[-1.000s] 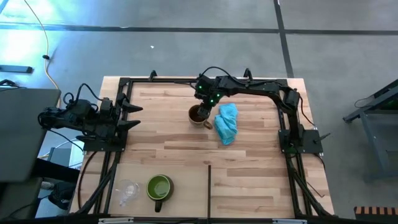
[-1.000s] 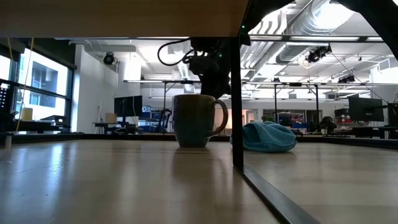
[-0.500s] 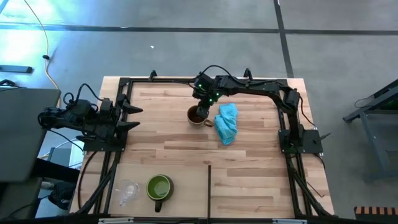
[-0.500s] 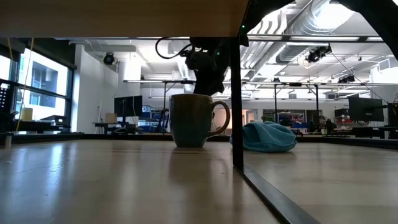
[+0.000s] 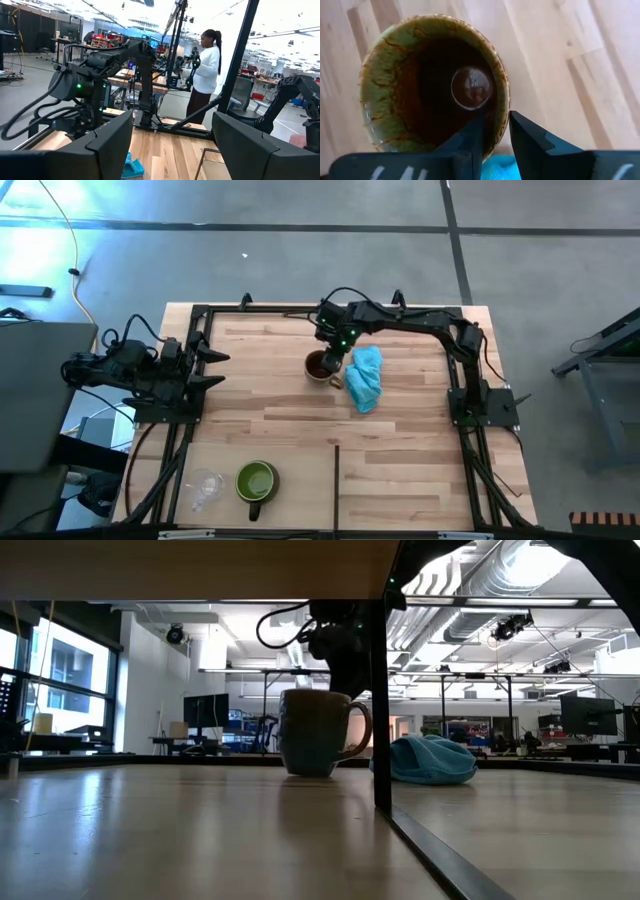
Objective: Stack small to large cups/mugs on shelf
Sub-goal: Put the brown mug on the shelf
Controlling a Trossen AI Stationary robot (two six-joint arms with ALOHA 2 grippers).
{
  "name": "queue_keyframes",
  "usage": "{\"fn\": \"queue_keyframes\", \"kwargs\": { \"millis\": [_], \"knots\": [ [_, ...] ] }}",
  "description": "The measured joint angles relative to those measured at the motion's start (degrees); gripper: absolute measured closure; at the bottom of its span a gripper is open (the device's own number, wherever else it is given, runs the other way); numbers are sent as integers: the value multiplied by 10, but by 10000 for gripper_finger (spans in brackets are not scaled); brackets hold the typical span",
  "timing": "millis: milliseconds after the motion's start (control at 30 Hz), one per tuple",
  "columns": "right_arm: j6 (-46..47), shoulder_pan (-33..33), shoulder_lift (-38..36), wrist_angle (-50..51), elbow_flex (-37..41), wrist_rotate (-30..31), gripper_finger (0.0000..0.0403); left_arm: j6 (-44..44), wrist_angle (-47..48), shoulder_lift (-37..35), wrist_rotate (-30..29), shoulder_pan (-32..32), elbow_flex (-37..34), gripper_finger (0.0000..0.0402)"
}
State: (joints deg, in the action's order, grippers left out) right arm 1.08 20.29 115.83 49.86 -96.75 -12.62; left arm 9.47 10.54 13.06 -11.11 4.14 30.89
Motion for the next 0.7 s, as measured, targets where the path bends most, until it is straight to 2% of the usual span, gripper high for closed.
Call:
{"fn": "queue_keyframes", "kwargs": {
  "millis": [400, 700],
  "knots": [
    [15, -13, 0, 0, 0, -20, 320, 0, 0, 0, 0, 0, 0, 140],
    [13, -8, 0, 6, -52, -23, 283, 5, -1, 0, 2, 0, 0, 140]
  ]
}}
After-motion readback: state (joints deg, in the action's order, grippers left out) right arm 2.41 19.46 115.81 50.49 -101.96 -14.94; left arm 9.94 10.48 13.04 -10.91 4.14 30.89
